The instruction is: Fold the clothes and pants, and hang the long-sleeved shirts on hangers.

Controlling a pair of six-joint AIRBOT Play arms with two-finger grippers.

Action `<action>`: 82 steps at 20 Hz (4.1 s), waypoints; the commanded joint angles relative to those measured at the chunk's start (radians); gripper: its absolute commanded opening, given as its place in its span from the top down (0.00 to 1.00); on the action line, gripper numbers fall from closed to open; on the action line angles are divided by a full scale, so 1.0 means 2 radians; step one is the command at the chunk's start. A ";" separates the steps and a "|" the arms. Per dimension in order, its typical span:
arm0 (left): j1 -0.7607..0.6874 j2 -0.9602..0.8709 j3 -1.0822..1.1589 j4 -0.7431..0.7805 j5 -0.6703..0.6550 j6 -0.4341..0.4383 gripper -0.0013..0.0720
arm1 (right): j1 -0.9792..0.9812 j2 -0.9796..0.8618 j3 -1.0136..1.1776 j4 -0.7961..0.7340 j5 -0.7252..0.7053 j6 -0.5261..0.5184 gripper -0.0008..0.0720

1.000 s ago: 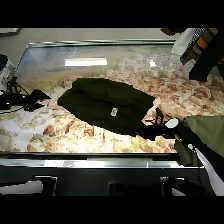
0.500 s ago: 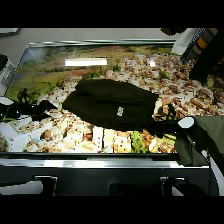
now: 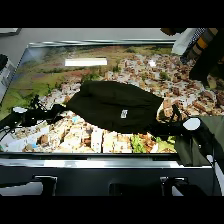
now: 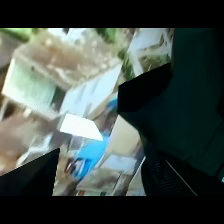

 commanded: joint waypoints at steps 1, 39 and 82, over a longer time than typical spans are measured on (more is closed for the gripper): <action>-0.029 0.000 -0.004 -0.068 0.055 0.035 0.06 | 0.000 0.001 0.001 -0.002 0.005 0.002 0.94; 0.207 0.479 0.118 0.071 -0.117 -0.129 0.97 | 0.000 0.206 0.364 0.003 0.107 0.227 0.95; -0.053 0.077 0.146 0.238 -0.264 -0.109 0.33 | -0.122 -0.196 0.155 -0.031 0.114 -0.044 0.28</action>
